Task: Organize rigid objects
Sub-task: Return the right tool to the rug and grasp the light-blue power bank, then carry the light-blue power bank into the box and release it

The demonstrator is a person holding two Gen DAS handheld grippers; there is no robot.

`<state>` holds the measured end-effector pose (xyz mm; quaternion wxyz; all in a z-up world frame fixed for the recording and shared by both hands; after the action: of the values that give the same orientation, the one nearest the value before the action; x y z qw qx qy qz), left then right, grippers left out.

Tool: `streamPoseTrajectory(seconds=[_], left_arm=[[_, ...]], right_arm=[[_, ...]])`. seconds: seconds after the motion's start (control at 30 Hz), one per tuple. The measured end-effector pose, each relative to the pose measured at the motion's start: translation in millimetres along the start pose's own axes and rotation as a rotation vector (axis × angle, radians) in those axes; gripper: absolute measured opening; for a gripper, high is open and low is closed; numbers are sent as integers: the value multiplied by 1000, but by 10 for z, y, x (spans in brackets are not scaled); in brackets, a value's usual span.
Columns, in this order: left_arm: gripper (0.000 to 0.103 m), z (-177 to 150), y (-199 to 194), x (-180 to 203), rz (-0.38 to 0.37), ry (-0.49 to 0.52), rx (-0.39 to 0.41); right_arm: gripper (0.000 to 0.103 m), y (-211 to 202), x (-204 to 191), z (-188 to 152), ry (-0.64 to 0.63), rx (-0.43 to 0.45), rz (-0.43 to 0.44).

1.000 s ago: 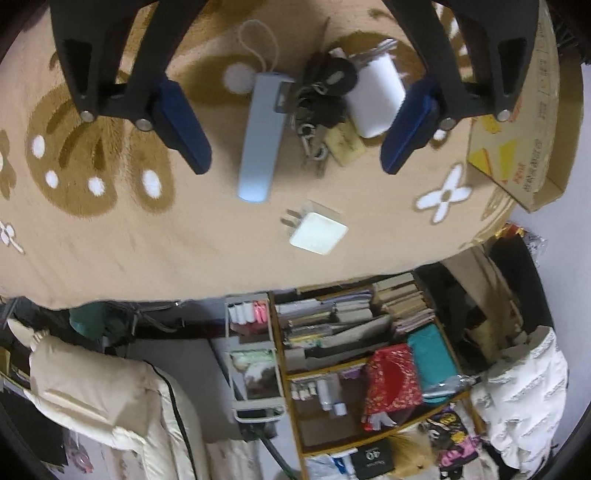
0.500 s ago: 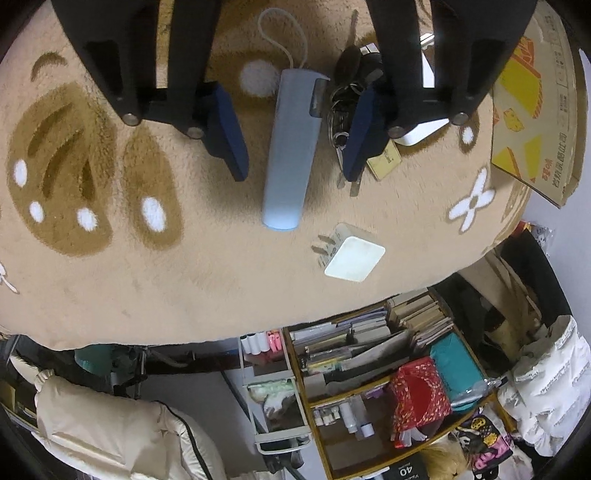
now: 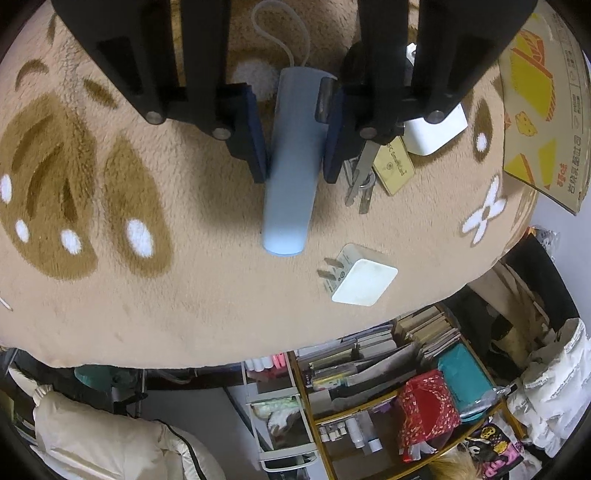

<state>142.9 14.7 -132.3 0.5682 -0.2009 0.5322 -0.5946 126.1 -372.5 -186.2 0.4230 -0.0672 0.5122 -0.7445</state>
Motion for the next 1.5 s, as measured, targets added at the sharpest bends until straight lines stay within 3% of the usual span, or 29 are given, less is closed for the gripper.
streamPoseTrajectory(seconds=[0.4,0.83,1.1,1.33,1.5], left_arm=[[26,3,-4,-10,4,4,1],[26,5,-1,-18,5,4,0],[26,4,-2,-13,5,4,1],[26,2,-1,-11,6,5,1],[26,0,-3,-11,5,5,1]], right_arm=[[33,97,64,14,56,-25,14],[28,-162,5,-11,44,49,1],[28,-601,-347,-32,-35,118,105],[28,-930,-824,-241,-113,127,300],[28,-1116,-1148,-401,-186,140,370]])
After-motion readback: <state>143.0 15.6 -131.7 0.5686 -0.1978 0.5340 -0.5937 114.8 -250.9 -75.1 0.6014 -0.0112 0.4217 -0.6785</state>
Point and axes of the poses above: each gripper's, at about its wrist camera, not at the fingertips, and y roughly the way its jaws point, x to its right, z to its top, the point moved 1 cm from there along y, roughly the way its jaws point, and after that the axes turned 10 degrees about y, right-handed, at the moved point
